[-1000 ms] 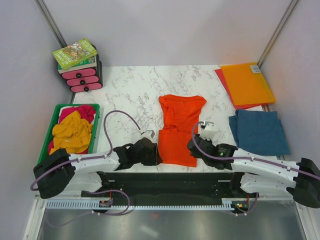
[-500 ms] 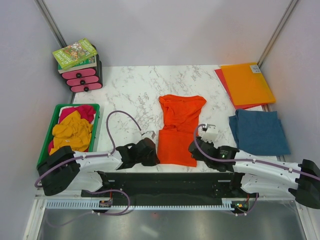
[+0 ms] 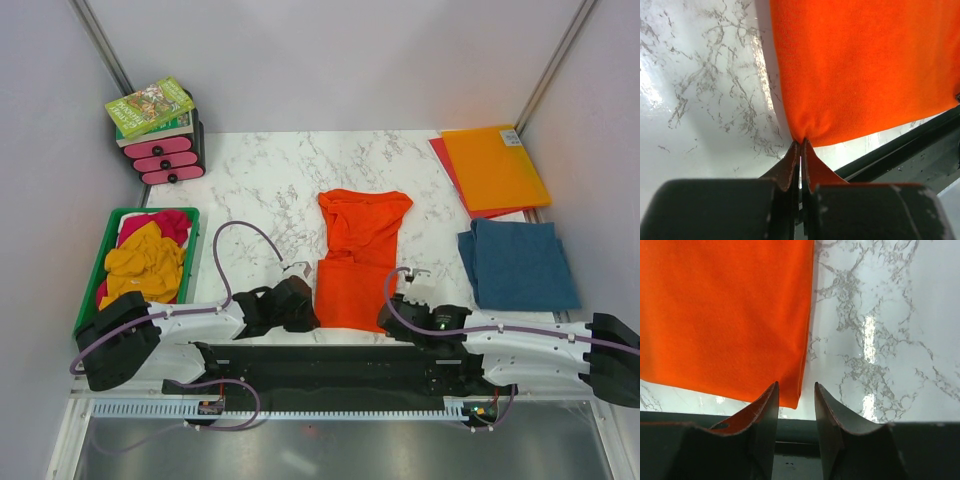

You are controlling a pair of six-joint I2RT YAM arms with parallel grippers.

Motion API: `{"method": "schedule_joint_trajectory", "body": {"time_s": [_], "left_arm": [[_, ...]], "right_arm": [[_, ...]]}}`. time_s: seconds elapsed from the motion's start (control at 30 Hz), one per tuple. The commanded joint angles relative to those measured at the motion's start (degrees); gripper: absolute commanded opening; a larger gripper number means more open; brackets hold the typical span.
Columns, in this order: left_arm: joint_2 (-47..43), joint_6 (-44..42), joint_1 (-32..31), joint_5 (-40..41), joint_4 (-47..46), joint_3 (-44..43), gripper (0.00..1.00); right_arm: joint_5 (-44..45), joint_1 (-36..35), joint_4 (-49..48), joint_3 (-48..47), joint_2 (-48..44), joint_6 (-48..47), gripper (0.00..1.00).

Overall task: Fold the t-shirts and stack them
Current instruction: Fold the tshirt

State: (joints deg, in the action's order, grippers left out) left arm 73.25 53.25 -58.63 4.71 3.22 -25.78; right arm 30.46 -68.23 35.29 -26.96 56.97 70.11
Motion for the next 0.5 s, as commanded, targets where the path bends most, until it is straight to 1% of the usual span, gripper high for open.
{"method": "schedule_joint_trajectory", "body": {"time_s": [0.0, 0.27, 0.33, 0.37, 0.4, 0.47], "left_arm": [[0.9, 1.1, -0.6, 2.8, 2.8, -0.4, 0.02], [0.7, 1.2, -0.8, 3.3, 2.8, -0.4, 0.02], [0.6, 1.2, -0.9, 3.4, 2.8, -0.4, 0.02], [0.6, 1.2, -1.0, 3.5, 2.8, -0.4, 0.02], [0.6, 1.3, -0.9, 3.5, 2.8, -0.4, 0.02], [0.6, 1.3, -1.0, 3.5, 2.8, -0.4, 0.02]], "right_arm": [[-0.2, -1.5, -0.3, 0.4, 2.1, 3.3, 0.42], [-2.1, -3.9, -1.5, 2.0, 5.0, 6.3, 0.4], [-2.2, -4.2, -1.1, 2.3, 5.0, 6.8, 0.37], [-2.3, -4.3, -1.0, 2.5, 4.8, 7.0, 0.34], [-2.3, -4.3, -0.9, 2.6, 4.6, 7.1, 0.23], [-2.8, -4.2, -0.8, 3.0, 4.3, 7.6, 0.08]]}}
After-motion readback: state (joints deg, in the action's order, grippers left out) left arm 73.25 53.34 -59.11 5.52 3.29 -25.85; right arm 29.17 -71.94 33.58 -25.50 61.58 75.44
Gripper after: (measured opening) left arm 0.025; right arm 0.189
